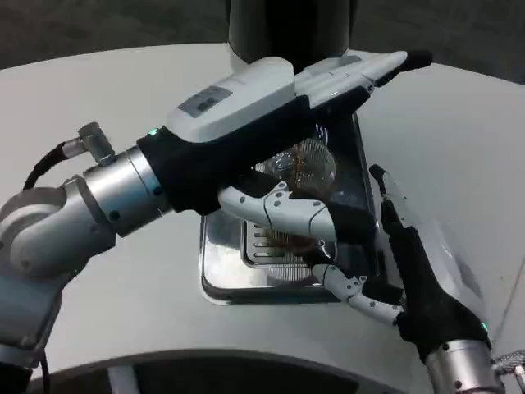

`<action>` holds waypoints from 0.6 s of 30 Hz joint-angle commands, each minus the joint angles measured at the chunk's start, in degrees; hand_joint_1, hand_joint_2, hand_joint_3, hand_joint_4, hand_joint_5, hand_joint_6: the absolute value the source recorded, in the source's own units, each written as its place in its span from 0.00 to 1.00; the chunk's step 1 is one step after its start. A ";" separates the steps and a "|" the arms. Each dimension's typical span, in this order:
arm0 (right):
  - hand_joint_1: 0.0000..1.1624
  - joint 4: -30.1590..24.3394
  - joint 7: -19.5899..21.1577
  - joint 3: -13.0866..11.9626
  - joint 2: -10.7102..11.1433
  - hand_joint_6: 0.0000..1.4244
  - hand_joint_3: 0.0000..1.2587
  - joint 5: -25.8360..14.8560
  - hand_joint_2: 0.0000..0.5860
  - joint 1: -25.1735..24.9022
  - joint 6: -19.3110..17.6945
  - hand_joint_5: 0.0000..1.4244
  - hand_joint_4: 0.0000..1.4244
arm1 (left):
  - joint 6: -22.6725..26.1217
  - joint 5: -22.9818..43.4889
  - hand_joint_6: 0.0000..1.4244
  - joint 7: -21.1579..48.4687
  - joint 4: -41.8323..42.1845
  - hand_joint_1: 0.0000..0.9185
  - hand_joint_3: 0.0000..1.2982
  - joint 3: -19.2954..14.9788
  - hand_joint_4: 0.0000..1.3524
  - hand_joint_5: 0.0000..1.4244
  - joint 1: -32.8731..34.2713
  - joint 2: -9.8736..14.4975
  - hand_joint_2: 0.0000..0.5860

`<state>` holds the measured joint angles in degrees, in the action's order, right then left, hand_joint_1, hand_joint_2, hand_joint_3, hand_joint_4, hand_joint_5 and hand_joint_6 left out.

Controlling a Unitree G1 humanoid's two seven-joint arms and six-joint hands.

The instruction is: Grasp the cup under the faucet to collect the drink, then remove the cup.

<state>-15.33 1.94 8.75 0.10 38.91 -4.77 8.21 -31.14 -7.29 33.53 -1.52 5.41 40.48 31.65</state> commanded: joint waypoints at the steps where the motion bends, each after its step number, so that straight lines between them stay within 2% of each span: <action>1: 0.51 4.07 1.10 0.30 1.28 0.00 0.00 -3.35 0.33 -3.48 -2.56 0.00 0.00 | 0.03 -0.05 0.02 0.77 0.88 0.00 0.00 0.75 0.00 0.03 -1.11 0.64 0.14; 9: 0.56 10.29 2.03 -0.67 3.34 0.00 0.00 -8.28 0.33 -8.62 -4.59 0.00 0.00 | 0.18 0.11 0.01 0.96 1.01 0.00 0.00 0.83 0.00 0.03 -1.17 0.77 0.14; 18: 0.59 14.49 4.78 0.04 2.87 0.00 0.00 -10.35 0.31 -11.71 -6.29 0.00 0.00 | 0.65 0.08 0.01 1.25 1.37 0.00 0.00 1.07 0.00 0.03 -1.05 1.01 0.15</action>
<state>-2.11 5.28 8.43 3.15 29.37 -15.69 3.64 -30.70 -7.05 33.54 -0.95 5.42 40.41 31.98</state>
